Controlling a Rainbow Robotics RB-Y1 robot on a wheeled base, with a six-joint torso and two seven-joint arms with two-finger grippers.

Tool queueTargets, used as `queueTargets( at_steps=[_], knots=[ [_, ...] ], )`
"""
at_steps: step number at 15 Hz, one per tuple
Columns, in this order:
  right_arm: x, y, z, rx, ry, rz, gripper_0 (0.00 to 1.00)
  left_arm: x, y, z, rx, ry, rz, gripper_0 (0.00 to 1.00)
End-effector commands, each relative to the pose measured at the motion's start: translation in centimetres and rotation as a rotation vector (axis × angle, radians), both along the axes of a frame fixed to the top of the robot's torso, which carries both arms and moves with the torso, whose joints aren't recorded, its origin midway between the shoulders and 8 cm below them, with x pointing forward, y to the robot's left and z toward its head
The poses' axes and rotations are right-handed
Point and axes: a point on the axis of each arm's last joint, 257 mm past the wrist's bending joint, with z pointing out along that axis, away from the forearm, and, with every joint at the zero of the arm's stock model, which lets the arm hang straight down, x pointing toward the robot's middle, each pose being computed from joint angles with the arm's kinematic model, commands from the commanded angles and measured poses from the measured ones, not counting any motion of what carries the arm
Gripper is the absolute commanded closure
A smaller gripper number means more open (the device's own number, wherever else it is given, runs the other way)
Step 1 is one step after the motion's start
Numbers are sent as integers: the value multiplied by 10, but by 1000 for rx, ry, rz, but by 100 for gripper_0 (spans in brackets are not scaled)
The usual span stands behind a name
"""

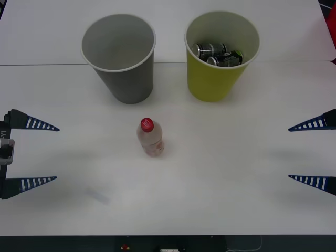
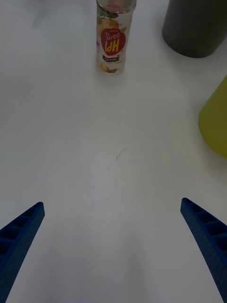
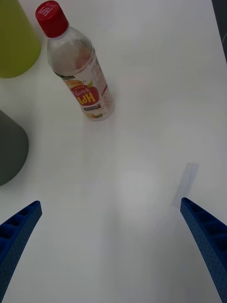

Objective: Put the can into the green bin and the plastic bottle into the gray bin

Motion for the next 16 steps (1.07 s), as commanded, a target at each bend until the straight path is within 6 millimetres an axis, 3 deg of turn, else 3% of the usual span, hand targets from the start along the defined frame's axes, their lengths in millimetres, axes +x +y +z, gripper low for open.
queueTargets(
  at_steps=[1, 6, 16],
  knots=[
    [0, 0, 0, 0, 0, 0, 0, 0, 0, 0, 0, 0, 0, 0],
    [0, 0, 0, 0, 0, 0, 0, 12, 2, 7, -18, -26, 26, 0],
    [0, 0, 0, 0, 0, 0, 0, 32, -23, -35, -294, 189, 97, 0]
  ],
)
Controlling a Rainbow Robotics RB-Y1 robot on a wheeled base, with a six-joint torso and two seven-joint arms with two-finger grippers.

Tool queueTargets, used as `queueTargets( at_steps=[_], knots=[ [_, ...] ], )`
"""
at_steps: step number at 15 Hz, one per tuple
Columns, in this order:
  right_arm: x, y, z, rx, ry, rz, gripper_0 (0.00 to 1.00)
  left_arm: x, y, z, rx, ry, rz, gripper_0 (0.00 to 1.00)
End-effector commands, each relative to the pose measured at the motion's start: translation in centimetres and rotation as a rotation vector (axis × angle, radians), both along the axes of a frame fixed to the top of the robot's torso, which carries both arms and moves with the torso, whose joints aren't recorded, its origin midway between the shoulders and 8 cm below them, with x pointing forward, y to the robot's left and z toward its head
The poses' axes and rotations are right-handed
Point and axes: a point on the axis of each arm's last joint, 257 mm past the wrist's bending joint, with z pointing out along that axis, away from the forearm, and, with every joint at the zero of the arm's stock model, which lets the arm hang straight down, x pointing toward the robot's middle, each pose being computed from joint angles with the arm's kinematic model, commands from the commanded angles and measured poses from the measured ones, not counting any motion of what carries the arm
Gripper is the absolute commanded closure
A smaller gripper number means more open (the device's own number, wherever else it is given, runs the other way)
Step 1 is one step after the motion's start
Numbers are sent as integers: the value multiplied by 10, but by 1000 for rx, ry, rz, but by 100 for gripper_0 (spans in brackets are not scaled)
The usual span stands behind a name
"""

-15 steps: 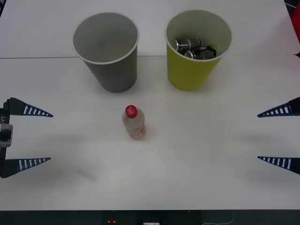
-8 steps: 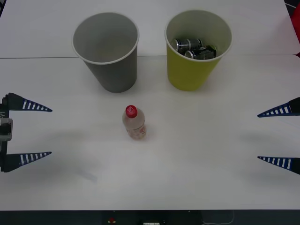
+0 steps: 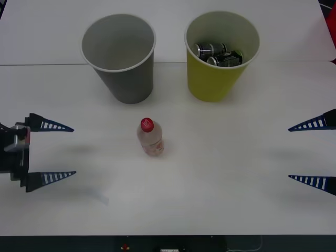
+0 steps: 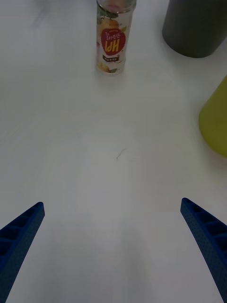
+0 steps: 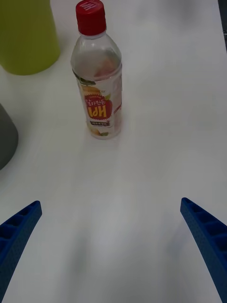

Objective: Put the can into the green bin and the plastic bottle into the gray bin

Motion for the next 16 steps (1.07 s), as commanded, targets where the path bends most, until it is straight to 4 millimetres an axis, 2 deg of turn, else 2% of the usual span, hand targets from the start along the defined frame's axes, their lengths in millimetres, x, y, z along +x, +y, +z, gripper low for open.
queueTargets(
  at_steps=[1, 5, 12, 16],
  knots=[
    [0, 0, 0, 0, 0, 0, 0, 8, -9, -8, -77, 34, 20, 0],
    [0, 0, 0, 0, 0, 0, 0, 26, -27, -12, -159, 20, 53, 0],
    [0, 0, 0, 0, 0, 0, 0, 43, -78, -26, -331, 78, 111, 0],
    [0, 0, 0, 0, 0, 0, 0, 60, -102, -37, -365, 81, 99, 0]
  ],
)
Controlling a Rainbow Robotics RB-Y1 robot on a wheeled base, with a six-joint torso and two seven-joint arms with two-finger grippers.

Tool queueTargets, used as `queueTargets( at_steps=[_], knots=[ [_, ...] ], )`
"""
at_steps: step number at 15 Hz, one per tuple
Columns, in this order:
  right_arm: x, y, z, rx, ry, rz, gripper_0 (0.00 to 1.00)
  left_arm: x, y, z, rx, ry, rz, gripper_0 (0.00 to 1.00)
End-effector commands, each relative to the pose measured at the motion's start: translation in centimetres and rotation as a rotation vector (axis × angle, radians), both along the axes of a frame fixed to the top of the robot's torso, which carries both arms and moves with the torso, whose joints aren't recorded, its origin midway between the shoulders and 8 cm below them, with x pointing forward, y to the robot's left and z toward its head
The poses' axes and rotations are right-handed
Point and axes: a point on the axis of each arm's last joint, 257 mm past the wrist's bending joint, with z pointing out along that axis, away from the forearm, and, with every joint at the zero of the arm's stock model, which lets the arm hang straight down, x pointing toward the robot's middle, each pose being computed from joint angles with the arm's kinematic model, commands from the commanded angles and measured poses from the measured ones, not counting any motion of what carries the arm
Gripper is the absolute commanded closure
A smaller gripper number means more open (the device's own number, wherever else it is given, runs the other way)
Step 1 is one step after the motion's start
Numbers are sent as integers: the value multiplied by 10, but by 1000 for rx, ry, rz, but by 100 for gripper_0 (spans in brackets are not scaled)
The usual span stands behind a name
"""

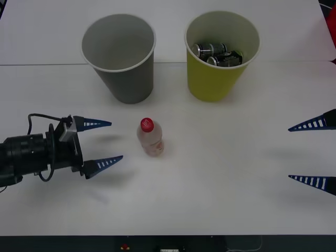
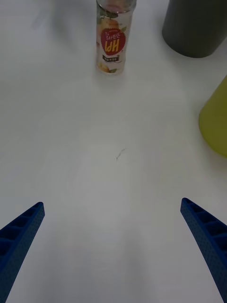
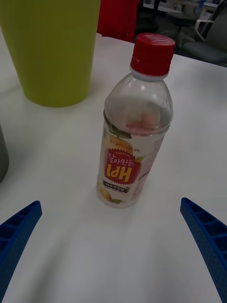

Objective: Put the can into the green bin and the plastic bottle into the gray bin

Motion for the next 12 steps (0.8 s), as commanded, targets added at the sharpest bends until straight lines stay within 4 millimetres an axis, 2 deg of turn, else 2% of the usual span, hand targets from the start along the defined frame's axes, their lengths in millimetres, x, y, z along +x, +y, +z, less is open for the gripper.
queueTargets(
  at_steps=[1, 10, 12],
  knots=[
    [0, 0, 0, 0, 0, 0, 0, 11, -19, -4, -21, -9, -12, 0],
    [0, 0, 0, 0, 0, 0, 0, 38, -91, -19, -63, -24, -72, 0],
    [0, 0, 0, 0, 0, 0, 0, 39, -100, -21, -55, -34, -81, 0]
  ],
)
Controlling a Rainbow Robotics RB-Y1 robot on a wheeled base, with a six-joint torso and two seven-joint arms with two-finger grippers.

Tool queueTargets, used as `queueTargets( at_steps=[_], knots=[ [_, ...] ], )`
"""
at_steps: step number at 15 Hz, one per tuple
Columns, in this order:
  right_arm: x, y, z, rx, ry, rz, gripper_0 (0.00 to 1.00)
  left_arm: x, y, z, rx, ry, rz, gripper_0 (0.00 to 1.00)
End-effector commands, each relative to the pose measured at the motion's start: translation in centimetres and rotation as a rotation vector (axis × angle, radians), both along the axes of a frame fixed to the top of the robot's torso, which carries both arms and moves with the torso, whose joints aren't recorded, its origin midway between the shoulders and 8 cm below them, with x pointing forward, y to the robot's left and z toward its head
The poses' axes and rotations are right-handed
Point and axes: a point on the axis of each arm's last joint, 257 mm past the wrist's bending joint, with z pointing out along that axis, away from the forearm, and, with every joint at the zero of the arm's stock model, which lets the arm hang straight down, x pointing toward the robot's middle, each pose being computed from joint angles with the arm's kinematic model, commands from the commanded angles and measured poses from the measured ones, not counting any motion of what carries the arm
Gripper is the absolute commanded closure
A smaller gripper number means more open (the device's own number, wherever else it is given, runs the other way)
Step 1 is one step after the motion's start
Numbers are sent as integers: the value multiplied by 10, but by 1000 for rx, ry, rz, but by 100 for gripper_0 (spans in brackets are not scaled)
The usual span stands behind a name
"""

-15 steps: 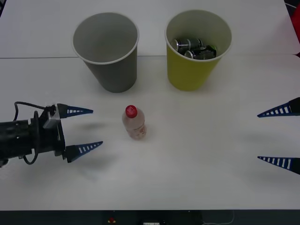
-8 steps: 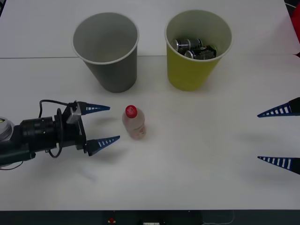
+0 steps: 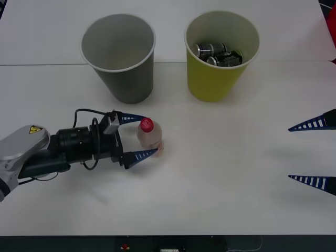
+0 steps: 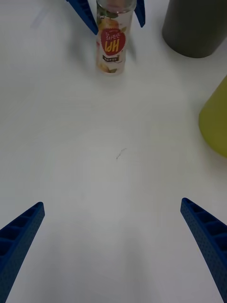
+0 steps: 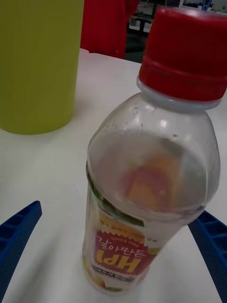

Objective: Put the can into the green bin and the plastic bottle into the gray bin

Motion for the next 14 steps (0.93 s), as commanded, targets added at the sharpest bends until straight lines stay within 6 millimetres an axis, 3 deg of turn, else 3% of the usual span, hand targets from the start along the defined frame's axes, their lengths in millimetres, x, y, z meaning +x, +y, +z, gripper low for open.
queueTargets(
  at_steps=[1, 4, 5, 6, 14],
  knots=[
    [0, 0, 0, 0, 0, 0, 0, 2, -15, -3, 7, -16, -9, 0],
    [0, 0, 0, 0, 0, 0, 0, 3, -17, -2, 6, -18, -8, 0],
    [0, 0, 0, 0, 0, 0, 0, 3, -17, -2, 6, -18, -8, 24],
    [0, 0, 0, 0, 0, 0, 0, 2, -17, -3, 7, -13, -9, 98],
    [0, 0, 0, 0, 0, 0, 0, 2, -12, -5, 14, 1, -6, 100]
  ],
)
